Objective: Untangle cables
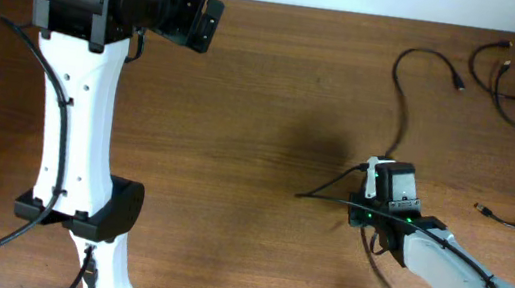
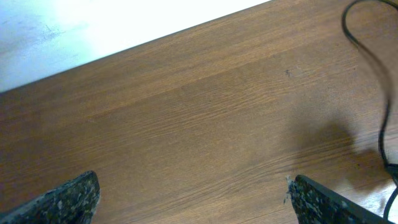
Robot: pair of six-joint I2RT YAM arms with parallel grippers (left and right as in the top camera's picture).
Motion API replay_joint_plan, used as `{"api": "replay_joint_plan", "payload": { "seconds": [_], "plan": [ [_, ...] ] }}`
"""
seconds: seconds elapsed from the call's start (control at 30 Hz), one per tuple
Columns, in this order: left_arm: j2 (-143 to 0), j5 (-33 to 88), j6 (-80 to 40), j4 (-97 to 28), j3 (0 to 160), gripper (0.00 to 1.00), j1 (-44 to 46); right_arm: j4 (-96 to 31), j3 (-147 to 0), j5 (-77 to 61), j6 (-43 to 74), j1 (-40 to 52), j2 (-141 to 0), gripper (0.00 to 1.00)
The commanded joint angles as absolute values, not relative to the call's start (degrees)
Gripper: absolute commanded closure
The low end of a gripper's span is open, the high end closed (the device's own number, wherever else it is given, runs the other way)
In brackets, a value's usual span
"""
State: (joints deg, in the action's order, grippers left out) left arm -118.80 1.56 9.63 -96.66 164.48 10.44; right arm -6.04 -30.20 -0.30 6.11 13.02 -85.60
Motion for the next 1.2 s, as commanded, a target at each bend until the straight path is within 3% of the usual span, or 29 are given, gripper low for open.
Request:
{"api": "replay_joint_plan", "payload": {
  "seconds": [0.0,0.33,0.9,1.17],
  "plan": [
    [-117.5,2.2,10.6,-96.7,165.1,0.01,10.4,-9.7,-26.2,-4.3,7.8,13.5,-90.2,0.96],
    [-117.5,2.2,10.6,-96.7,165.1,0.01,10.4,-10.8,-28.1,-0.4,4.8,13.5,-88.6,0.96],
    [-117.5,2.2,10.6,-96.7,165.1,0.01,10.4,-16.5,-48.6,1.0,1.7,13.5,-77.8,0.96],
    [-117.5,3.5,10.6,-96.7,164.6,0.01,10.4,-15.3,-55.0,7.8,-1.6,13.4,-77.1,0.96]
  ]
}}
